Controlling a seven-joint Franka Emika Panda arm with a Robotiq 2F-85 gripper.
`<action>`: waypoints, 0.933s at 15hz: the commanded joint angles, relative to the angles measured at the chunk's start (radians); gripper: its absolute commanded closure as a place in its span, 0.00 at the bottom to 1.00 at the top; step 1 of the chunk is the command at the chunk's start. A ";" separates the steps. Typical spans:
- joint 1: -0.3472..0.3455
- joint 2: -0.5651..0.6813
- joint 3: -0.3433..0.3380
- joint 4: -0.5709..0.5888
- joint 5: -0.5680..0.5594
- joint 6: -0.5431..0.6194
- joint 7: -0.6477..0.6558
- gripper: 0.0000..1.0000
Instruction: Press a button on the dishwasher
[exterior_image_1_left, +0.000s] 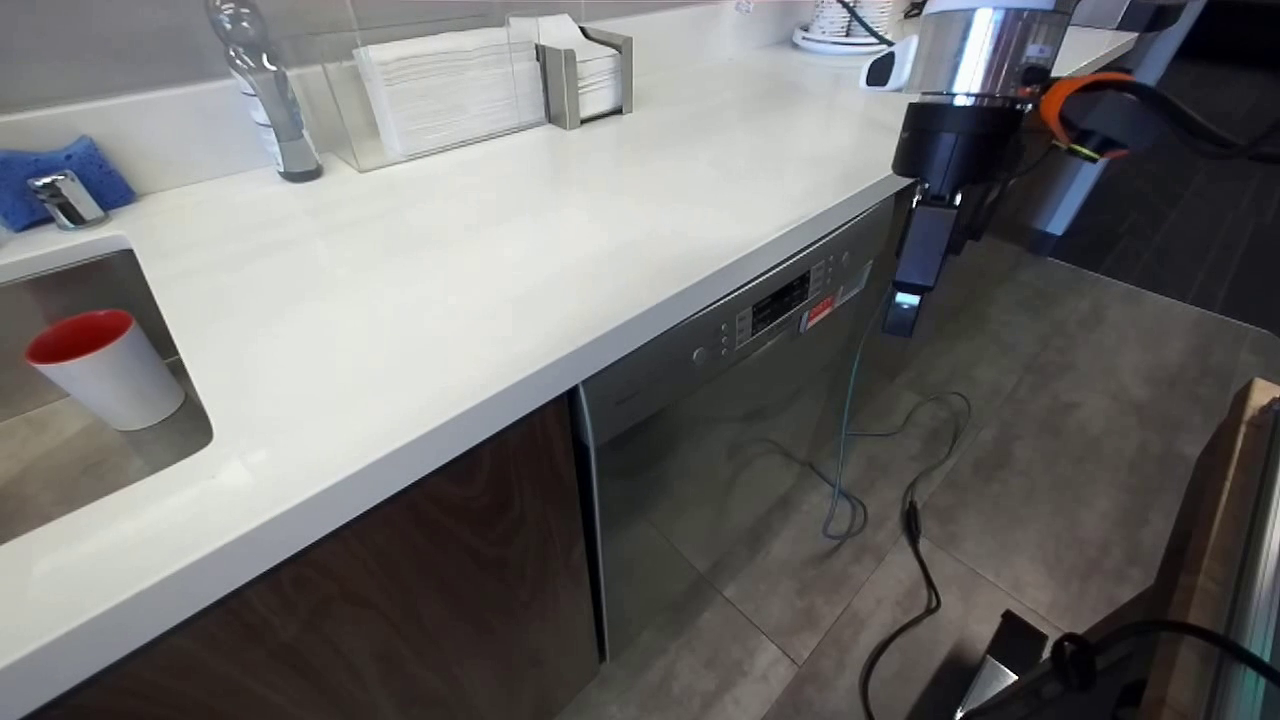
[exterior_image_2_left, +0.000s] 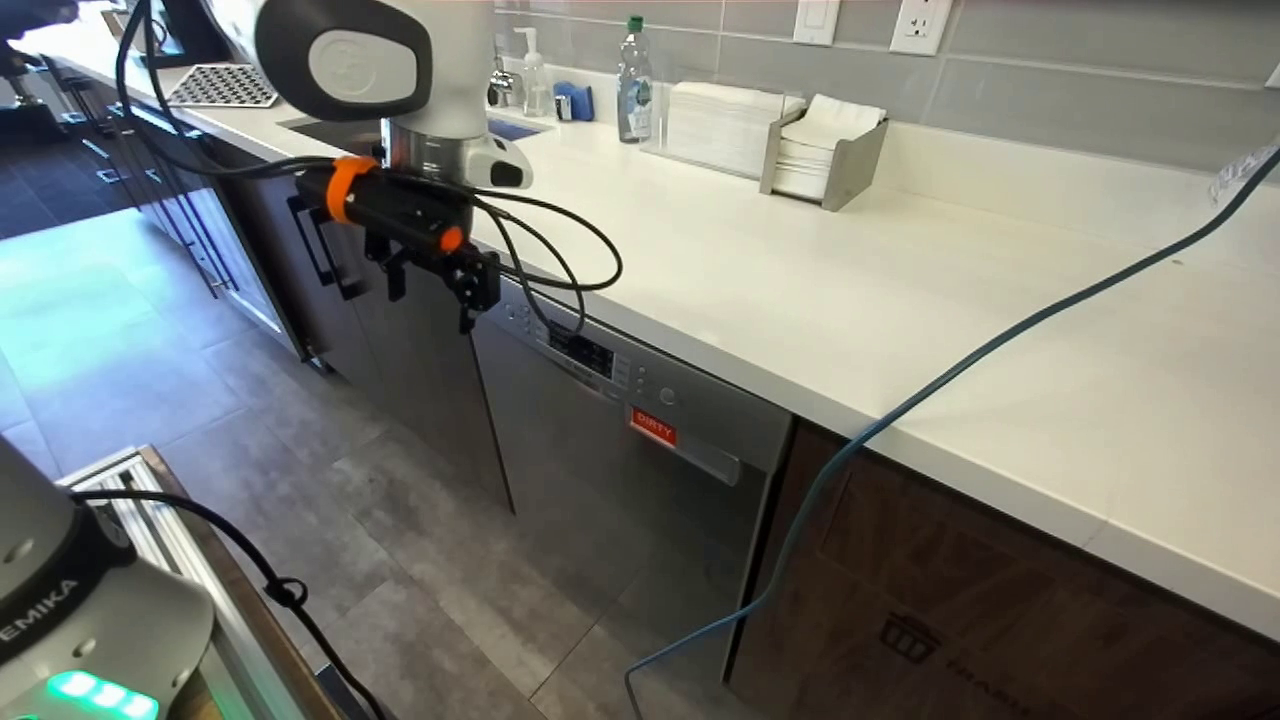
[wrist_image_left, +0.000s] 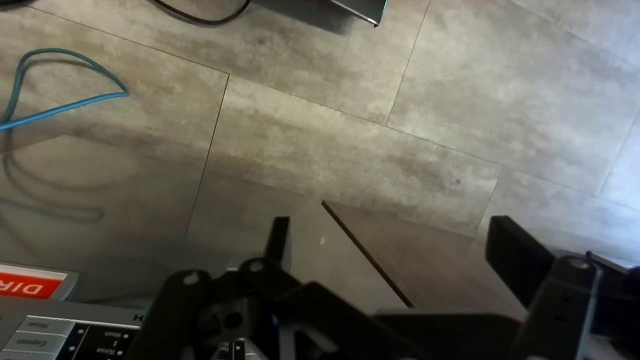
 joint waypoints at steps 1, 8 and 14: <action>0.023 0.022 -0.007 -0.030 0.102 0.127 -0.054 0.00; 0.035 0.139 0.011 0.022 0.376 0.248 -0.280 0.00; 0.028 0.242 0.028 0.093 0.568 0.288 -0.432 0.00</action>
